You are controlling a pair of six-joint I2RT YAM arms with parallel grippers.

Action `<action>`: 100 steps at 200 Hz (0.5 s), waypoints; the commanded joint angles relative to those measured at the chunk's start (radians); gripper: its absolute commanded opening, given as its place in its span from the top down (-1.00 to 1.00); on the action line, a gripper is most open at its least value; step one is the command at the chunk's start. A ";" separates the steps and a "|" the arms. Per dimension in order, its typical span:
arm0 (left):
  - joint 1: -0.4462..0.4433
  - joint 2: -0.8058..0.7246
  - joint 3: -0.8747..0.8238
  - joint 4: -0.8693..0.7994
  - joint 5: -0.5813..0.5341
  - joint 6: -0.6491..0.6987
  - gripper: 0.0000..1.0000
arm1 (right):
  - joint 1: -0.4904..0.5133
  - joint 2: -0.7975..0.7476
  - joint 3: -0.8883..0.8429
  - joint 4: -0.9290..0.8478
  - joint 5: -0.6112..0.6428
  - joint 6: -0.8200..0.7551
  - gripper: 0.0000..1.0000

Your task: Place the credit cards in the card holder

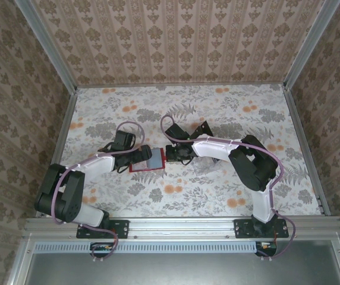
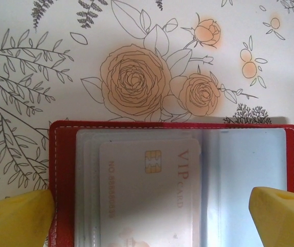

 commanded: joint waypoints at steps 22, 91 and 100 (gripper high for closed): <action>-0.008 -0.060 -0.032 0.010 -0.045 -0.004 -0.99 | -0.004 -0.035 -0.011 0.016 -0.010 0.014 1.00; -0.007 -0.046 -0.023 0.011 -0.083 -0.004 -0.99 | -0.003 -0.030 -0.009 0.020 -0.016 0.013 1.00; -0.006 -0.036 -0.023 0.020 -0.086 -0.002 -1.00 | -0.003 -0.029 -0.009 0.021 -0.019 0.014 1.00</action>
